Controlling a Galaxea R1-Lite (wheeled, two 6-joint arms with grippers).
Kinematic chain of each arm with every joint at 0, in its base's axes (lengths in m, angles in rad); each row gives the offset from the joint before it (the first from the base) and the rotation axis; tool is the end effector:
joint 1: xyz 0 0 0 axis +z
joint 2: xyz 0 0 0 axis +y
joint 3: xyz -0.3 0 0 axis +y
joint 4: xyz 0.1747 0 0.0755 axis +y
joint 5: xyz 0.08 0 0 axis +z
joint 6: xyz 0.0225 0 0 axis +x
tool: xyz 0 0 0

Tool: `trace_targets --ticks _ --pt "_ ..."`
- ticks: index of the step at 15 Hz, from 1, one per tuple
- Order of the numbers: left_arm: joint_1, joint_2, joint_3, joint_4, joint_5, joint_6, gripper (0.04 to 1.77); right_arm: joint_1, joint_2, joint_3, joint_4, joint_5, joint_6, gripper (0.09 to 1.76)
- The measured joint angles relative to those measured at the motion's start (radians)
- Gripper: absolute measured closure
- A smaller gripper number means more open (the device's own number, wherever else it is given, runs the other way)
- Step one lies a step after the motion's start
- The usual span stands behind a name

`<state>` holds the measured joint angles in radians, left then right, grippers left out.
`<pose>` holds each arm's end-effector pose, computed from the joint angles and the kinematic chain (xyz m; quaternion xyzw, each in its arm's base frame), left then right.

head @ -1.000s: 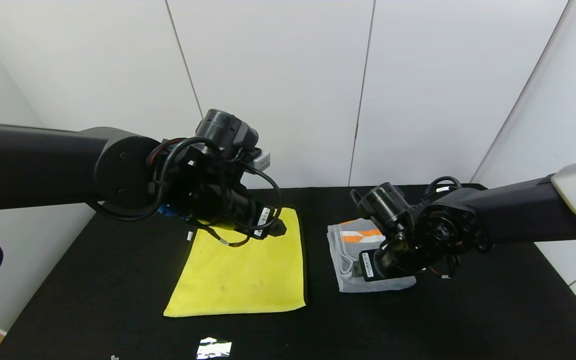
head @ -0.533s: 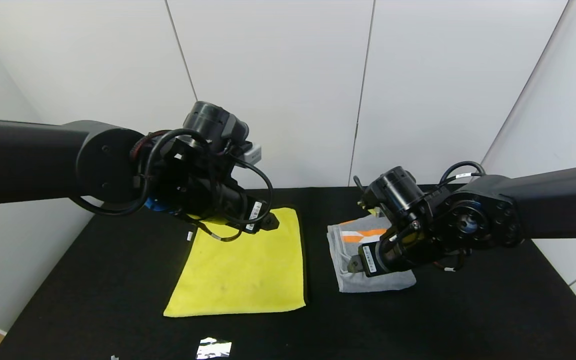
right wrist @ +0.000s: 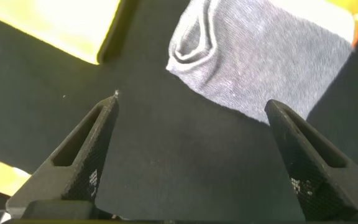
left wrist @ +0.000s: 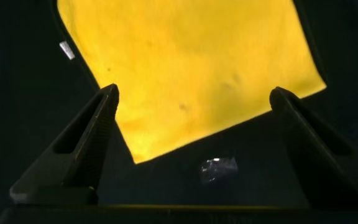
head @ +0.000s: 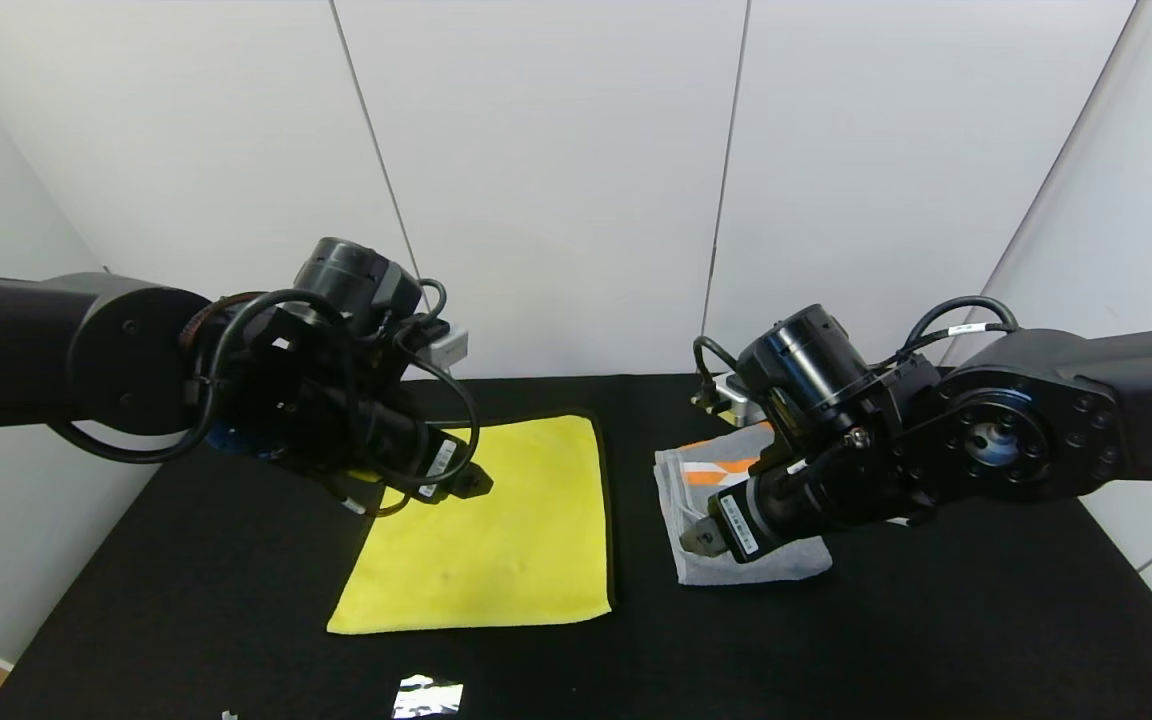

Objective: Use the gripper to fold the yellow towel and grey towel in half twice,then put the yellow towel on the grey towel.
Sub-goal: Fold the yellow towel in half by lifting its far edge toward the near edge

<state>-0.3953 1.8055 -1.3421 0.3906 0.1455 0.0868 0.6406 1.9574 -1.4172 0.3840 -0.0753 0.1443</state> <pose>0.3030 -0.1229 0.2041 0.1497 0.3938 -0.1306 0.8975 0.2924 0.2159 0.1710 -0.0938 0.4345 0.2189 0.8686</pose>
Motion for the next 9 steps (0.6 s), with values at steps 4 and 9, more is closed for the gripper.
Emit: trace_targets --ticks 4,9 --pt "0.079 -0.044 0.119 -0.055 -0.031 0.13 0.09 0.043 0.005 -0.004 -0.041 0.006 -0.073 0.14" --pt "0.215 -0.087 0.239 -0.053 -0.137 0.332 0.09 0.108 0.056 -0.032 -0.053 0.012 -0.12 0.14"
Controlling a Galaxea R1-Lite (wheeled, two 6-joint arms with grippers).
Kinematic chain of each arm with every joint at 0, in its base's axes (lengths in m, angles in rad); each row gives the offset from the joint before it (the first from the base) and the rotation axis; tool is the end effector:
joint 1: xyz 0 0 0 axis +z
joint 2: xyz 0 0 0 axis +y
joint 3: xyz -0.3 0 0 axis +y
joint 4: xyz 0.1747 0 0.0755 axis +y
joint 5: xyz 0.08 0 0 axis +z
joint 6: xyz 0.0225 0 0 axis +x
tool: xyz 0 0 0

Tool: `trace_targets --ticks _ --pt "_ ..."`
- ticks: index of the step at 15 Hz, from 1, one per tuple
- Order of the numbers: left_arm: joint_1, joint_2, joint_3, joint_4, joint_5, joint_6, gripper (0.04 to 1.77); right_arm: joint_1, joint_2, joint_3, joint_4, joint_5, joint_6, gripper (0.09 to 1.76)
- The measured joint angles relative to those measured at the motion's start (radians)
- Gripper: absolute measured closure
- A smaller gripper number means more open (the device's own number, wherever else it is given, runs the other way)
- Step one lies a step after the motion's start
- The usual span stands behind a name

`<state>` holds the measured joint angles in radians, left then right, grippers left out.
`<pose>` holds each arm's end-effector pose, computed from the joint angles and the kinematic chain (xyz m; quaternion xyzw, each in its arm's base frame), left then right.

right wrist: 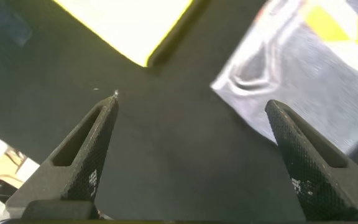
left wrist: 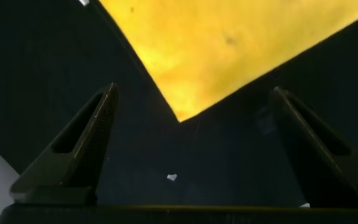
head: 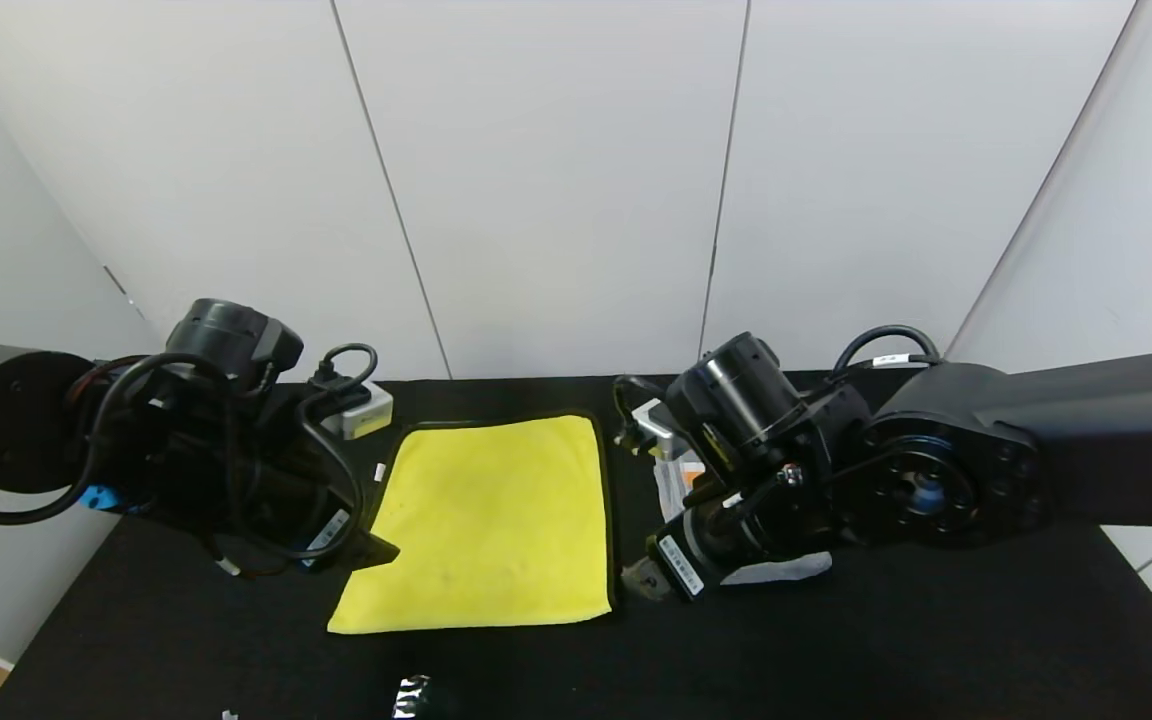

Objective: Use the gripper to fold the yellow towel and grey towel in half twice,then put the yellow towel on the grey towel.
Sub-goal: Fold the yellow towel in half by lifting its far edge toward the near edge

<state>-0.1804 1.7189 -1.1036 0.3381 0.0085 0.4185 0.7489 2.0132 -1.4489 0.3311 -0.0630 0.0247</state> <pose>0.2852 -0.0518 0.1740 0.2262 0.4310 -0.1695 0.8569 0.2796 0.2580 0.1615 -0.1604 0.4014 0.2982 0.8510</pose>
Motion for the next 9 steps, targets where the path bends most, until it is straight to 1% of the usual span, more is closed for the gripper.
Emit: trace_targets --ticks 3,6,9 --pt "0.039 -0.001 0.056 0.001 -0.004 0.025 0.09 0.037 0.048 -0.036 0.0 0.001 -0.006 0.14" --pt "0.061 0.007 0.112 -0.003 -0.004 0.056 0.09 0.066 0.097 -0.071 0.002 -0.003 -0.007 0.14" --pt "0.077 0.034 0.14 -0.004 -0.016 0.064 0.09 0.084 0.139 -0.095 0.004 -0.005 -0.011 0.14"
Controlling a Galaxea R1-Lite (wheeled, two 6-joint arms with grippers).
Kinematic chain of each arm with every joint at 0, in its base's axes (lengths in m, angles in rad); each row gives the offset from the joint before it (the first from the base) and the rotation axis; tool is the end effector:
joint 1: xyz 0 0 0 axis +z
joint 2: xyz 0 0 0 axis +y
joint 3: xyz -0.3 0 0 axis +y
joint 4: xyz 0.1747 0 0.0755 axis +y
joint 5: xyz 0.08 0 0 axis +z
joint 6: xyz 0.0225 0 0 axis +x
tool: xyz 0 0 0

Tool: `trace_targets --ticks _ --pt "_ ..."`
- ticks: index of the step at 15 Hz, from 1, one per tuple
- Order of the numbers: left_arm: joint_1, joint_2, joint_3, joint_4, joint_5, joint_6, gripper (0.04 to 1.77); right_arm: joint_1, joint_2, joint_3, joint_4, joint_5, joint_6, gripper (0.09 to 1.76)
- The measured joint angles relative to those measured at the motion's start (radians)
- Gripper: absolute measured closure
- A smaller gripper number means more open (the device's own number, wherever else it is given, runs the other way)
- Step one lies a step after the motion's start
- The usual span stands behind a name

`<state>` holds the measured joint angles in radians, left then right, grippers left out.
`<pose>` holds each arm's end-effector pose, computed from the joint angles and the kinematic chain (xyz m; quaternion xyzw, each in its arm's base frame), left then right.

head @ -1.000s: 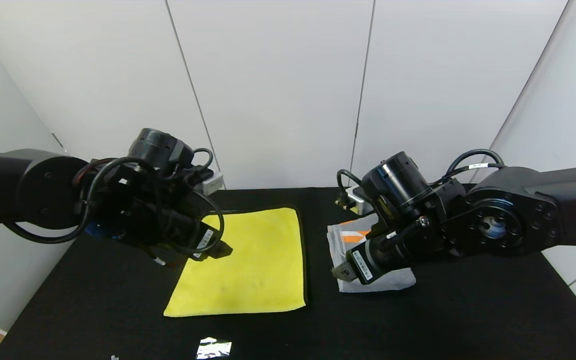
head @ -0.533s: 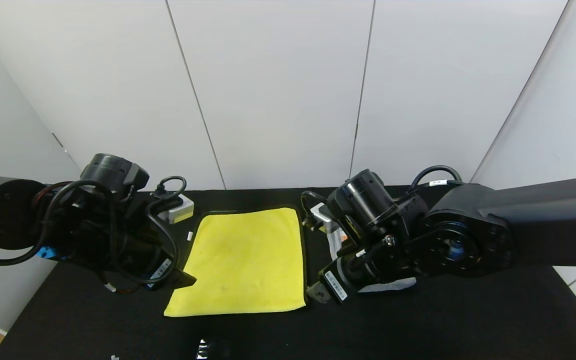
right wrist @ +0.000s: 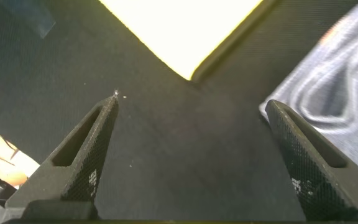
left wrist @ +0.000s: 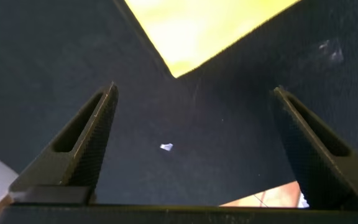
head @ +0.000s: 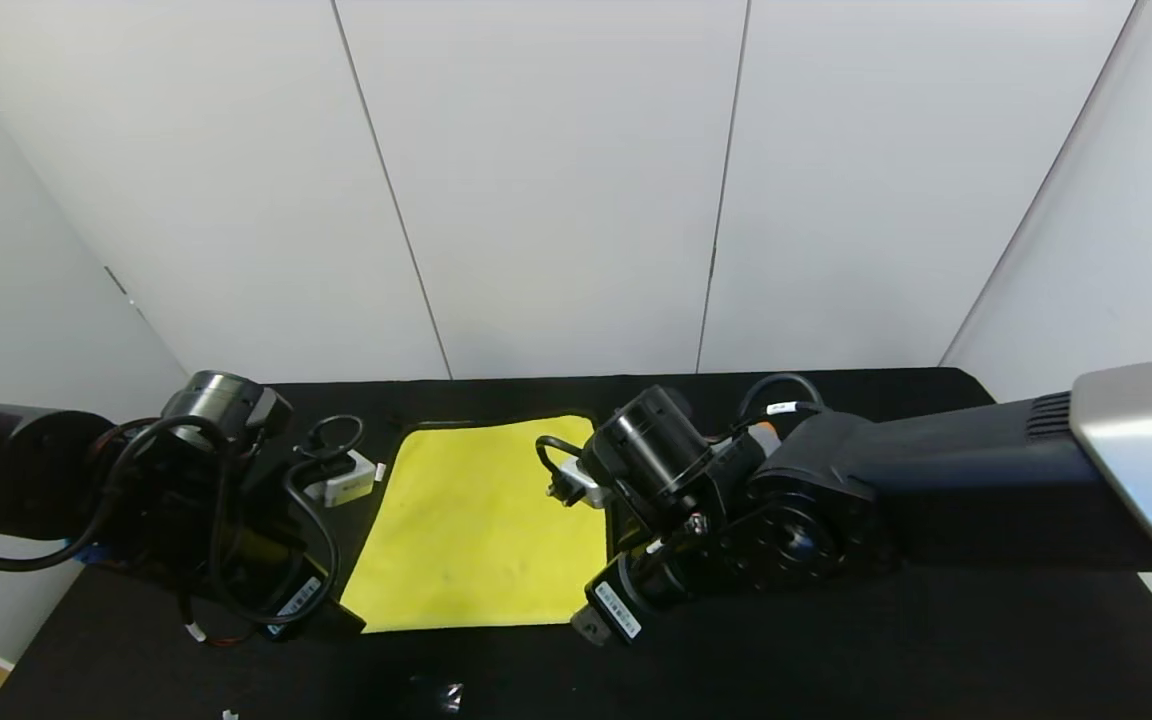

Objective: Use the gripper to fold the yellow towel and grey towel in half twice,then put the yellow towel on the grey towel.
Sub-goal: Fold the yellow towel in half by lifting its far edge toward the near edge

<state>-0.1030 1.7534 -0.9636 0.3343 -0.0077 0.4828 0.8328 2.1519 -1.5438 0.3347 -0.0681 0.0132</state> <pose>0.2739 -0.0285 0.1316 0.2266 0.5057 -0.1727 0.8143 0.2779 0.3033 0.1300 -0.1923 0.4110 0.3297 0.8279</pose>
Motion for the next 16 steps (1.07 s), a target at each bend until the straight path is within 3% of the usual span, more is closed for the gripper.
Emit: trace_targets --ticks 4,16 --pt "0.024 0.06 0.012 -0.002 -0.042 0.034 0.09 0.02 0.053 -0.025 0.0 -0.004 0.0 0.14" --pt "0.028 0.224 -0.046 -0.007 -0.046 0.038 0.09 0.046 0.185 -0.127 0.003 -0.07 0.015 0.14"
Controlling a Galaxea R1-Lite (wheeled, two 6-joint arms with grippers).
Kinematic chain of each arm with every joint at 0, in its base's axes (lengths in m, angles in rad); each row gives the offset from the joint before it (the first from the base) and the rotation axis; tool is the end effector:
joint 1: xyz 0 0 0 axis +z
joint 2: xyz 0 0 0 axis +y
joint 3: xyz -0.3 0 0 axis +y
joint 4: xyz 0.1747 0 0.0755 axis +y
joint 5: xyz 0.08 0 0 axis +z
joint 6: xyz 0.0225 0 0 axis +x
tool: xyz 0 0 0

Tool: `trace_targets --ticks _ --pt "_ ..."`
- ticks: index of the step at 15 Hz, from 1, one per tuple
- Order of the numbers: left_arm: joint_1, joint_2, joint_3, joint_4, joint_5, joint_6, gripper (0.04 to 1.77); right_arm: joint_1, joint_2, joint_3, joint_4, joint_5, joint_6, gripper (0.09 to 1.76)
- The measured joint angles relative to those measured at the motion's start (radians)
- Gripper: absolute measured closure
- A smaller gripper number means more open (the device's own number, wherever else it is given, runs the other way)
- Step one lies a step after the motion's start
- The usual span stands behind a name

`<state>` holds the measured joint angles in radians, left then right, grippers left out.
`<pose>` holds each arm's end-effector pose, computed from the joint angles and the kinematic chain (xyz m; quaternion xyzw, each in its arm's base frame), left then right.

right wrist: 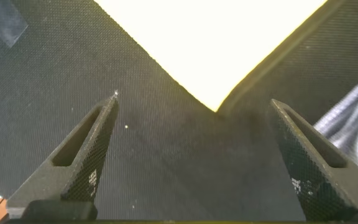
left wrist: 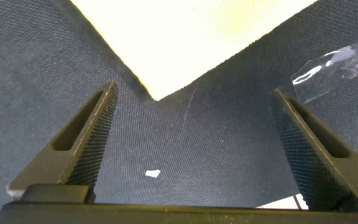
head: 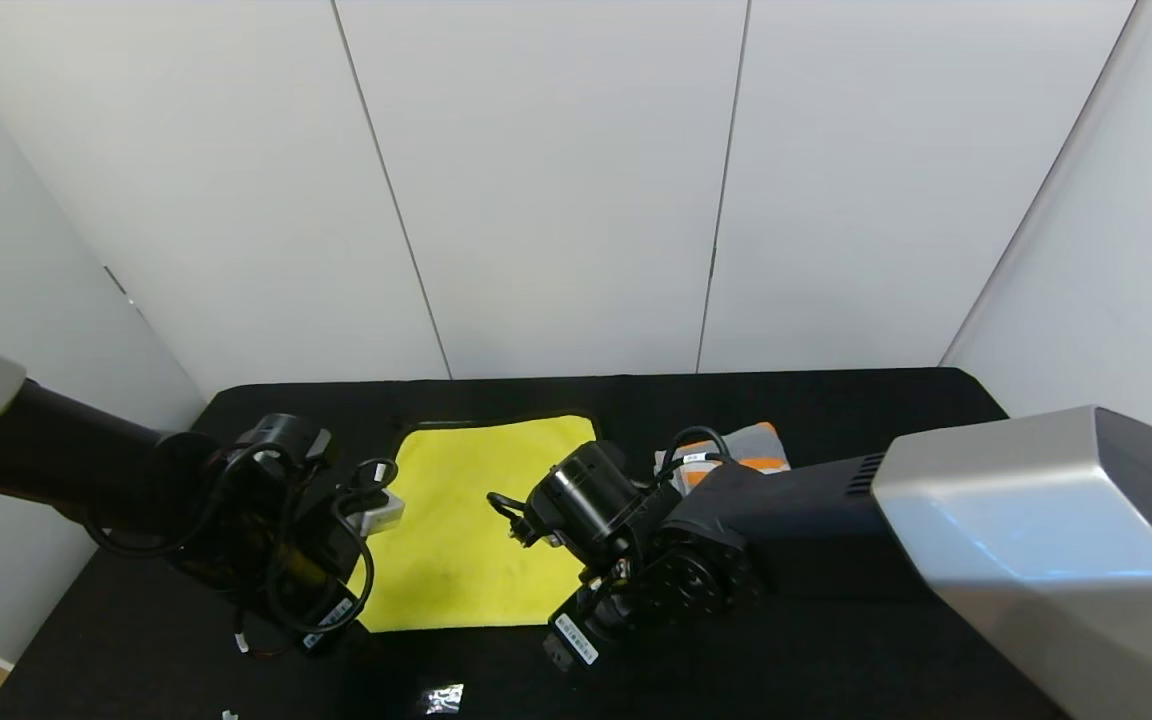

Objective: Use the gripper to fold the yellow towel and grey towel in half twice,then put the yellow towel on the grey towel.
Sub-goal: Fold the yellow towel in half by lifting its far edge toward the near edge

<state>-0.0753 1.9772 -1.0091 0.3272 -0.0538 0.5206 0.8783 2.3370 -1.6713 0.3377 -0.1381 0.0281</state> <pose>0.3067 -0.0244 0.0758 0.2111 0.5697 -0.2050 0.7674 0.2878 0.3421 0.0814 -0.2225 0.4246 0.3112 0.8206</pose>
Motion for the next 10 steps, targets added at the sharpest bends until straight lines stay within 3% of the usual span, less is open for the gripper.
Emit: trace_targets --ticks 10 --pt "0.013 0.048 -0.049 0.002 -0.02 -0.002 0.09 -0.014 0.074 -0.07 0.005 -0.066 0.034 0.14"
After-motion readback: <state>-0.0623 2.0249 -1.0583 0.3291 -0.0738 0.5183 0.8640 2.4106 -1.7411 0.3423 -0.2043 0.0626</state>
